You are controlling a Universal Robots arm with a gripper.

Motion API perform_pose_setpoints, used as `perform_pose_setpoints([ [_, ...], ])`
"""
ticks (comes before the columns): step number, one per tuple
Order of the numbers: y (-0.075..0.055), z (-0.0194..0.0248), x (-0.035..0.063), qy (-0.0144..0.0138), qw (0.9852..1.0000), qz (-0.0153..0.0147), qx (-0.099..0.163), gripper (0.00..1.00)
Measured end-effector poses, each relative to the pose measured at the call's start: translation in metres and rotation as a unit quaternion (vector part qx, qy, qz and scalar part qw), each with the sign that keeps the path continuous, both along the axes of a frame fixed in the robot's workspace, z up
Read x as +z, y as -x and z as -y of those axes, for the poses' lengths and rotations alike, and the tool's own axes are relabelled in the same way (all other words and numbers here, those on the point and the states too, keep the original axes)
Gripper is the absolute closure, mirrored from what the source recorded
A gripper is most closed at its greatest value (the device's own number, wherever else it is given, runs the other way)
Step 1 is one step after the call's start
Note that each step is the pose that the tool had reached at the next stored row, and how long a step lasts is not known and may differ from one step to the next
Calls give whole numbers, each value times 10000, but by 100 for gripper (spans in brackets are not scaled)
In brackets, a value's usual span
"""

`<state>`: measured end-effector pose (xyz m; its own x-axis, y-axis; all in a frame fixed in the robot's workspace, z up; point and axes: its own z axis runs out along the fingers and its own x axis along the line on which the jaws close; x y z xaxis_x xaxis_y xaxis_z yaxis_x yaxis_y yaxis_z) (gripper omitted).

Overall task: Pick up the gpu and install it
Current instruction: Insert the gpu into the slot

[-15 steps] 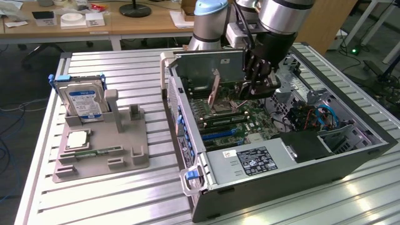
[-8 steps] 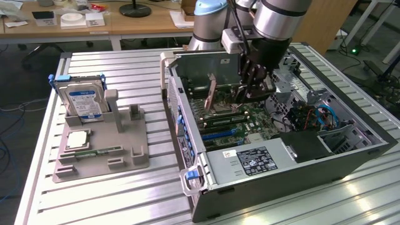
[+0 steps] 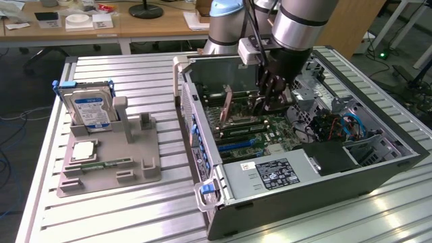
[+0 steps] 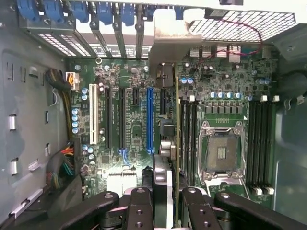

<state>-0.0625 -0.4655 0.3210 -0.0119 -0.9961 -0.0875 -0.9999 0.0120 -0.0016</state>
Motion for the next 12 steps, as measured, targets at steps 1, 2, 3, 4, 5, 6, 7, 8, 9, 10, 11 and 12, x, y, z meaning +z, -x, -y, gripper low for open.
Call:
perform_pose_setpoints([
  [1,1,0,-17,4,10000,-3,1,72],
  [2,5,0,-34,9,10000,-5,0,72],
  [3,10,0,-53,13,10000,-6,-1,72],
  [4,20,0,-71,19,10000,-6,0,72],
  [5,36,-1,-88,28,10000,-6,0,72],
  [6,52,-1,-106,36,10000,-7,0,72],
  [7,59,-1,-123,40,10000,-7,0,72],
  [8,63,-1,-135,42,10000,-8,0,72],
  [9,64,-1,-145,43,10000,-8,0,72],
  [10,65,0,-150,43,10000,-9,1,72],
  [11,65,0,-152,45,10000,-9,1,72],
  [12,66,0,-156,44,10000,-9,0,72],
])
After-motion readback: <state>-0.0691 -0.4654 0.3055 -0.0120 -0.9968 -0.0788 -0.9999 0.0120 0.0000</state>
